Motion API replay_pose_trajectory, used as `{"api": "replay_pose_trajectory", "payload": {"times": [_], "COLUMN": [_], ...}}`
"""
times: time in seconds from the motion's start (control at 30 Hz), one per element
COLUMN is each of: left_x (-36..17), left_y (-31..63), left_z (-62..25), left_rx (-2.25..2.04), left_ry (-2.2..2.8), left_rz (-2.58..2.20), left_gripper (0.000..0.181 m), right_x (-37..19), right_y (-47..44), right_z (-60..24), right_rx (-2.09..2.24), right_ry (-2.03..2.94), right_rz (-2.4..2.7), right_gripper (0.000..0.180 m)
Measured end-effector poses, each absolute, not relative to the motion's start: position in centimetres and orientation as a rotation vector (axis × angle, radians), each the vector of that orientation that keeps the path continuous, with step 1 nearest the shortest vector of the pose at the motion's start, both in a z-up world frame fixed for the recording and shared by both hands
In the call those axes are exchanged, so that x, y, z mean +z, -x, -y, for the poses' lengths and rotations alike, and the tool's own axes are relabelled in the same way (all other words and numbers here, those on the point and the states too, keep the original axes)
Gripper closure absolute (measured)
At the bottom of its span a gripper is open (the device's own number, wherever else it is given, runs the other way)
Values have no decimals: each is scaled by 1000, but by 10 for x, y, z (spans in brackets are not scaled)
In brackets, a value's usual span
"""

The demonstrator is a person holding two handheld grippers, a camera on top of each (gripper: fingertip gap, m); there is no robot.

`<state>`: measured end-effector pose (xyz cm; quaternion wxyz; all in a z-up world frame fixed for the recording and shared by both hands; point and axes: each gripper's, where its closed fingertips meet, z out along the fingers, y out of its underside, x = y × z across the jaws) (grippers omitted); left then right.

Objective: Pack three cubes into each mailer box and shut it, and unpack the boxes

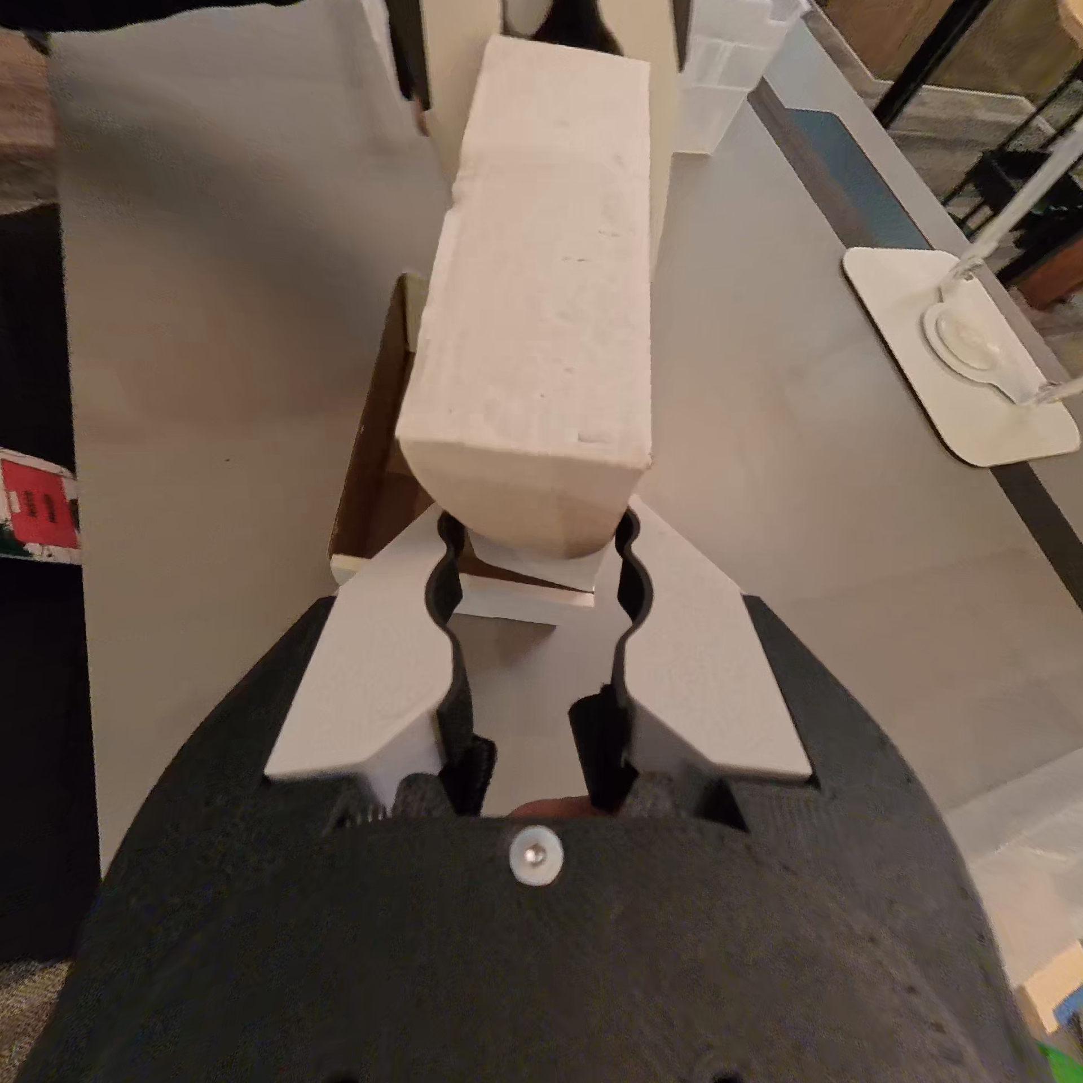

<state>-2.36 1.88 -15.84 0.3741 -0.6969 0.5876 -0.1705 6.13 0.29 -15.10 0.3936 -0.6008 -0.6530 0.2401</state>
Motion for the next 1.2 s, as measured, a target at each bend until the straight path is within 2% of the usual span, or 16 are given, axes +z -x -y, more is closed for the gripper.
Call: {"api": "replay_pose_trajectory", "payload": {"times": [0.33, 0.73, 0.87, 0.97, 1.07, 1.2], "left_x": [-143, -136, -129, -131, -139, -151], "left_y": [6, -4, 17, 48, 67, 55], "left_z": [-15, -1, 10, 7, -9, -26], "left_rx": [-631, -878, -793, -502, -291, -263], "left_ry": [1848, 1903, 1853, 1818, 1789, 1737], "left_rz": [-1178, -1106, -1268, -1487, -1648, -1725], "left_gripper": [118, 108, 91, 87, 93, 105], "right_x": [-153, -150, -150, -151, -151, -151], "right_y": [-61, -65, -62, -61, -63, -62], "right_z": [-7, -10, -7, -5, -4, -5], "right_rx": [604, 729, 725, 725, 711, 708], "right_ry": [1572, 1592, 1575, 1566, 1559, 1553], "right_rz": [1538, 1605, 1643, 1672, 1704, 1714], "right_gripper": [131, 132, 132, 131, 131, 131]}}
